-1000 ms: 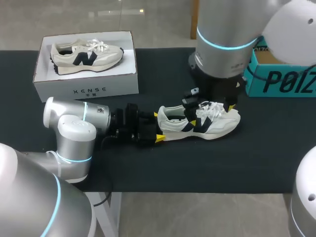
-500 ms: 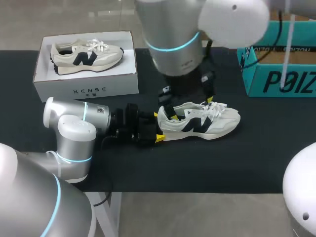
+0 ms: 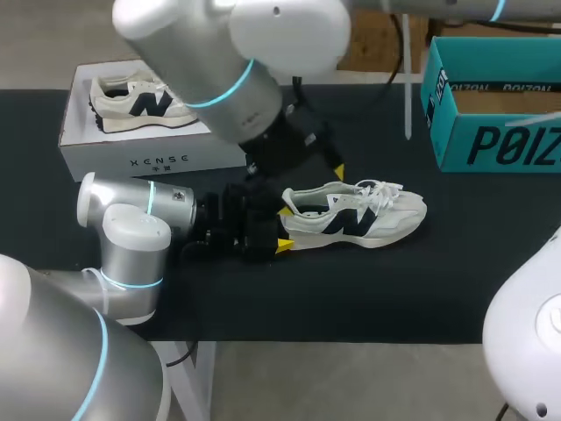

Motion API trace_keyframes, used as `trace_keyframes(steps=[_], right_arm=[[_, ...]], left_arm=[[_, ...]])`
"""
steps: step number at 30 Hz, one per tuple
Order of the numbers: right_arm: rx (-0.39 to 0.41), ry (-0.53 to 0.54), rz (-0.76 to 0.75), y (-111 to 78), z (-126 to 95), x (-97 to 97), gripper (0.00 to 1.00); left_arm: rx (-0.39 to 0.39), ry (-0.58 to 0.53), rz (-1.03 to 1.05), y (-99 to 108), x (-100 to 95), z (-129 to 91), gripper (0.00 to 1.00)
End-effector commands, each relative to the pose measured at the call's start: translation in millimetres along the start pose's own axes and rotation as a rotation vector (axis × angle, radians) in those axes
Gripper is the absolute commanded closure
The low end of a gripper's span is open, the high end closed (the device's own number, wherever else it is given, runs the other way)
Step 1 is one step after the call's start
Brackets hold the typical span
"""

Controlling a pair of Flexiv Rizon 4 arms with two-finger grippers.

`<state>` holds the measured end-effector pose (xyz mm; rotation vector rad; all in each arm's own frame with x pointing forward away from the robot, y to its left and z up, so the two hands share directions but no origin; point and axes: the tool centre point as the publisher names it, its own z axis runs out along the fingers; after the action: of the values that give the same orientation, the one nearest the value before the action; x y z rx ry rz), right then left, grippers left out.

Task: Take the shoe out of the shoebox, open the shoe tongue, remove and reinsert the insole, then place the shoe into the shoebox

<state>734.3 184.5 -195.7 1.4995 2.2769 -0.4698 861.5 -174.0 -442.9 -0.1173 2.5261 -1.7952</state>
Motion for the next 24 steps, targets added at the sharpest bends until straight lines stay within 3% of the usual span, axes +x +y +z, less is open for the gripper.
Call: trace_keyframes(steps=[1, 8, 13, 18, 24], right_arm=[[0.031, -0.09, 0.003, 6.3, -1.1, 2.3, 0.0], [0.02, 0.092, 0.034, 25.4, 11.4, -13.7, 0.0], [0.049, 0.133, 0.069, 36.5, 18.9, -16.3, 0.0], [0.094, 0.179, 0.157, 52.2, 41.0, -21.6, 0.0], [0.075, 0.248, 0.177, 70.6, 62.4, -17.7, 0.0]], left_arm=[[-0.005, 0.004, 0.0, 3.3, -0.5, 3.4, 1.0], [-0.005, 0.004, 0.0, 3.3, -0.5, 3.4, 1.0], [-0.005, 0.004, 0.0, 3.3, -0.5, 3.4, 1.0], [-0.005, 0.004, 0.0, 3.3, -0.5, 3.4, 1.0], [-0.005, 0.004, 0.0, 3.3, -0.5, 3.4, 1.0]])
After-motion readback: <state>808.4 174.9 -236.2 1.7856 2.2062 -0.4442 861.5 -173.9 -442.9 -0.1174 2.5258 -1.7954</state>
